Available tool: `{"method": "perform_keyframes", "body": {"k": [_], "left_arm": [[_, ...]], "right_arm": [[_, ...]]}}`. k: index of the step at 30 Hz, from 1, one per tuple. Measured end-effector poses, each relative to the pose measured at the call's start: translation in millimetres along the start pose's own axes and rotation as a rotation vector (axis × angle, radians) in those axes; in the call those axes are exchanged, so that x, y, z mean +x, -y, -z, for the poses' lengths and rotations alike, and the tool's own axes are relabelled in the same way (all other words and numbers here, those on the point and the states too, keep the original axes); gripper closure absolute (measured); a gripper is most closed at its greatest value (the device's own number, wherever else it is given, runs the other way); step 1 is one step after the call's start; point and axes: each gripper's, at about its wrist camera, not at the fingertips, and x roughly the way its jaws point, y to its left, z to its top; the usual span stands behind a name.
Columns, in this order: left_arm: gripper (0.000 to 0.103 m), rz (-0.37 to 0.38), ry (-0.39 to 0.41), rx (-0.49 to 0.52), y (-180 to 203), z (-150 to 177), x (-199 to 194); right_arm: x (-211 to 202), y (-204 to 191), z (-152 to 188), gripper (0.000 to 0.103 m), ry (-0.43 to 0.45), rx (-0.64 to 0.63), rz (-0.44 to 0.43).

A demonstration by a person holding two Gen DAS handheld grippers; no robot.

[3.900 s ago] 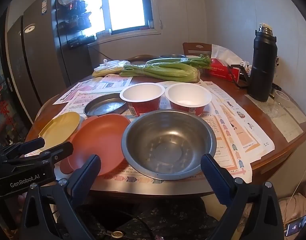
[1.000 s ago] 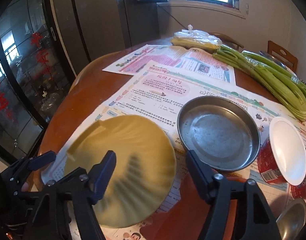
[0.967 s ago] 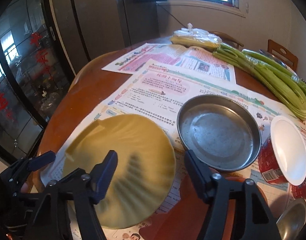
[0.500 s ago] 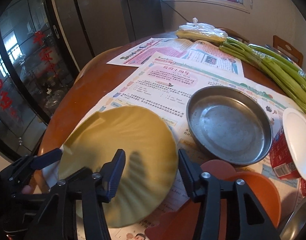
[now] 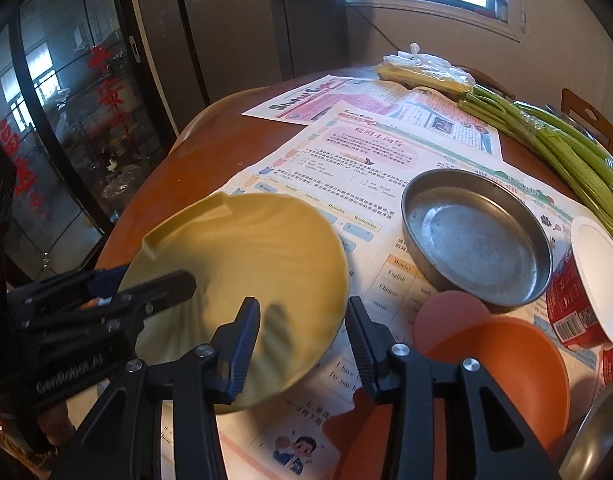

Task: Organize plates and bowls
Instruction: 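Lift the yellow plate off the newspaper with the left gripper, then lower the yellow plate back onto the table and open the left gripper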

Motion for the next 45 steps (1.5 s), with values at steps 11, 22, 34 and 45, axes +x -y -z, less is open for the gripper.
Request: {"method": "perform_keyframes", "body": {"k": [11,22,34,45], "left_arm": [[0.060,0.000,0.052,0.065,11.2,-46.8,7.1],[0.060,-0.021,0.008,0.073,14.8,-67.6,51.9],[0.057,-0.048,-0.016,0.082,12.5,-63.1,70.4],[0.043,-0.058,0.038,0.085,13.2,-64.4,46.7]], "right_arm": [[-9.9,11.9,-27.0,0.058,0.043,0.054,-0.014],[13.1,32.4,-36.9,0.058,-0.008,0.147,-0.024],[19.9,29.4,-34.4,0.058,-0.024,0.144,-0.008],[8.9,31.7,-34.0,0.058,0.007,0.163,-0.026]]}}
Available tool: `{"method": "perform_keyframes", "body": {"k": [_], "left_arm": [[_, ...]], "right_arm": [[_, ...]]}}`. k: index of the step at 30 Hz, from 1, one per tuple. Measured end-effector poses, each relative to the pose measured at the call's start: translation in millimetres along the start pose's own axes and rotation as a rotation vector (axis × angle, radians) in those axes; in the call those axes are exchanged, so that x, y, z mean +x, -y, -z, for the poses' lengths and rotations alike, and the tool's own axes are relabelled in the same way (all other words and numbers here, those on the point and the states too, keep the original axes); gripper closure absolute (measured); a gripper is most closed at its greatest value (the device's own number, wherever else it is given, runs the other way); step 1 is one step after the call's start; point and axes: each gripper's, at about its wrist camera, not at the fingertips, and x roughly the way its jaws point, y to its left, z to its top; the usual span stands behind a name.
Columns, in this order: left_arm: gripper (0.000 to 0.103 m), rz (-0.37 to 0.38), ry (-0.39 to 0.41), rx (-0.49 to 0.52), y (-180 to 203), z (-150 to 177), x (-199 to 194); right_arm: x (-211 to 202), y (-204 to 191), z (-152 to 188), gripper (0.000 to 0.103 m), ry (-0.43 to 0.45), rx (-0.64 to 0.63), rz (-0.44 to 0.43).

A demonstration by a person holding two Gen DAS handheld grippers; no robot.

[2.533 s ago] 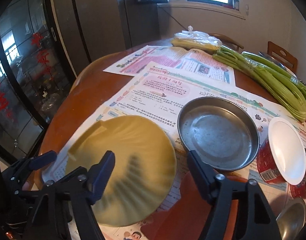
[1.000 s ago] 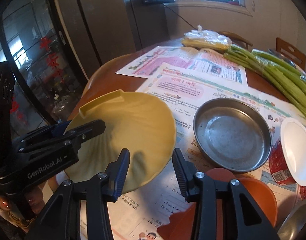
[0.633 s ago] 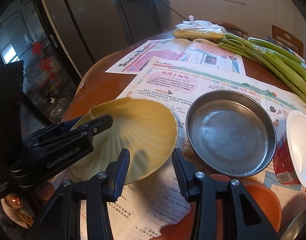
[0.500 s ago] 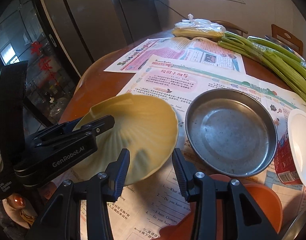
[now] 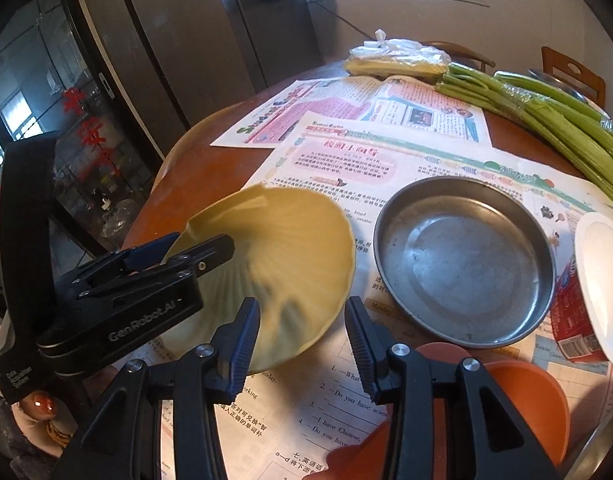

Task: Organize plates and bowls
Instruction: 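Lower the yellow plate back onto the table and open the left gripper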

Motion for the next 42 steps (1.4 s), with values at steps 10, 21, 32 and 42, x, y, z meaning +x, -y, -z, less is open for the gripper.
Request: {"method": "perform_keyframes", "body": {"k": [10,21,32,42], "left_arm": [[0.040,0.041,0.052,0.009,10.5,3.5,-42.3],[0.040,0.150,0.029,0.070,53.6,32.3,-68.2],[0.040,0.207,-0.088,0.164,96.5,74.9,-61.3],[0.040,0.214,-0.147,0.201,118.1,88.2,-52.3]], "right_arm": [[-34.3,1.5,2.1,0.058,0.067,-0.016,-0.003],[-80.9,29.6,21.1,0.058,0.129,-0.013,0.084],[-95.1,77.2,42.4,0.058,0.100,0.041,0.179],[-79.5,91.4,48.6,0.058,0.034,0.023,0.174]]}}
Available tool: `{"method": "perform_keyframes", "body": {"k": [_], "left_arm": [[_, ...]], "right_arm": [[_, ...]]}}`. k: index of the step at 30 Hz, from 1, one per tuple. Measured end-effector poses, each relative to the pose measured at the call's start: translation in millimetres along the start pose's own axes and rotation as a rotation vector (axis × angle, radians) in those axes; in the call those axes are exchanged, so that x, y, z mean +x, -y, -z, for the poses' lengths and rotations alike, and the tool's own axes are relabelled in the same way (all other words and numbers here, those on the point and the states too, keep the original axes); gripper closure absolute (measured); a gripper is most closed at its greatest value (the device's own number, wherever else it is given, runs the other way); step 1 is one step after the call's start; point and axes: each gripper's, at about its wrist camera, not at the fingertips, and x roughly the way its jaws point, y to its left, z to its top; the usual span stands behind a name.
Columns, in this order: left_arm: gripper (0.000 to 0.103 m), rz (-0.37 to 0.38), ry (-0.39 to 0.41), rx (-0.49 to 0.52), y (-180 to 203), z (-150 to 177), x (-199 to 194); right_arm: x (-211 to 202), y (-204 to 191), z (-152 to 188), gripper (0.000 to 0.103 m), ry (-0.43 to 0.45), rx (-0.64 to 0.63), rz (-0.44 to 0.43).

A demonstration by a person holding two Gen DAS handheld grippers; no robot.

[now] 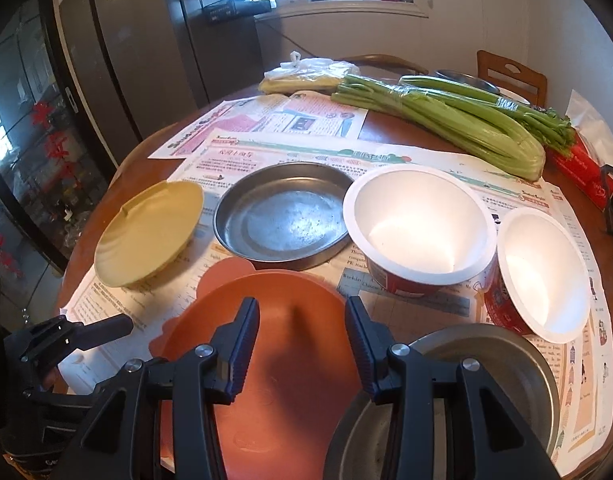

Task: Organize plates and bowls
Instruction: 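Lower the yellow plate back onto the table and open the left gripper, then grasp the rim of the orange bear-ear plate with the left gripper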

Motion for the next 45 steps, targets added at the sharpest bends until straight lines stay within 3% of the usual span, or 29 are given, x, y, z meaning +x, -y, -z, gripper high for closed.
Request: {"method": "perform_keyframes", "body": {"k": [10,18,25,36,45], "left_arm": [[0.040,-0.117,0.011,0.074,15.4,-2.8,11.1],[0.040,-0.110,-0.019,0.056,8.8,-3.2,19.6],[0.038,-0.119,-0.019,0.035,2.1,-6.3,20.6],[0.038,-0.210,-0.001,-0.025,-36.5,-21.1,22.1],[0.038,-0.146,0.033,-0.090,-58.1,-12.9,-6.8]], "right_arm": [[9.5,-3.3,-3.1,0.058,-0.021,-0.045,0.025],[18.0,1.0,-8.0,0.058,-0.025,-0.038,0.082],[27.7,-0.4,-6.8,0.058,-0.060,-0.053,0.080],[29.6,-22.3,1.5,0.058,-0.106,-0.069,-0.047],[24.2,-42.6,14.7,0.058,-0.116,-0.099,-0.058]]}}
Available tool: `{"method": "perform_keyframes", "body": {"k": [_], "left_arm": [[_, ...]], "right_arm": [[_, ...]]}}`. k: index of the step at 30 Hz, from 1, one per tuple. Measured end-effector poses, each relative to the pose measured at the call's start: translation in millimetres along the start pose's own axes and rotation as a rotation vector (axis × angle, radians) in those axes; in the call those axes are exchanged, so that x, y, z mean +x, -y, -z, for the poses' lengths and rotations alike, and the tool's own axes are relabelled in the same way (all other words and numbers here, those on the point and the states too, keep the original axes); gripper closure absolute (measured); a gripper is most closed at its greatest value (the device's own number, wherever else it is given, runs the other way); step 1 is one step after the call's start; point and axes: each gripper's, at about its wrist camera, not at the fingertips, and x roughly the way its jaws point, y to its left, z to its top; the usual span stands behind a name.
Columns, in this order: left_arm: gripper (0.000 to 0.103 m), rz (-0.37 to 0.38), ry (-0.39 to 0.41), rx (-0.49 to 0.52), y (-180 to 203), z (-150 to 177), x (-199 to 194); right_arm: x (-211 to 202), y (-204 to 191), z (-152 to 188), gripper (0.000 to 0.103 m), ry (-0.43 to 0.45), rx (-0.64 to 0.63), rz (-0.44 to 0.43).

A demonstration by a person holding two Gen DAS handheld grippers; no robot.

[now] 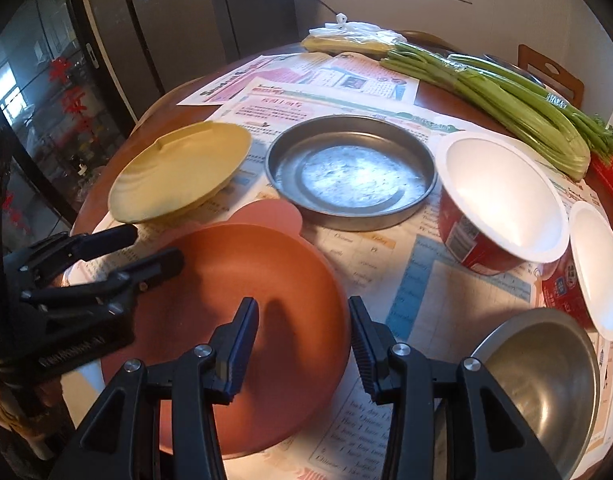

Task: Organize plates and bowls
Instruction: 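Grasp the rim of the orange bear-ear plate with the left gripper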

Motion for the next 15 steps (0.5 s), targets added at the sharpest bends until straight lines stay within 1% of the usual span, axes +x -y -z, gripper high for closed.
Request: {"method": "perform_keyframes", "body": {"k": [2,5,8,11,15], "left_arm": [[0.038,0.002,0.008,0.002,-2.1,5.1,-8.8],[0.038,0.027,0.011,-0.006,-5.4,14.5,-21.3],[0.038,0.024,0.006,-0.024,-7.3,27.2,-32.9],[0.038,0.012,0.005,-0.048,-9.6,34.3,-38.7],[0.038,0.044,-0.030,-0.062,-6.6,39.5,-32.2]], "right_arm": [[-1.1,-2.8,2.4,0.058,-0.001,-0.004,0.006],[-1.9,-4.8,4.4,0.058,-0.004,-0.006,0.007],[-4.3,-7.1,8.8,0.058,-0.008,-0.006,0.006],[-5.6,-10.0,12.5,0.058,-0.012,-0.013,0.006],[-6.3,-16.2,17.5,0.058,-0.014,-0.030,0.009]]}}
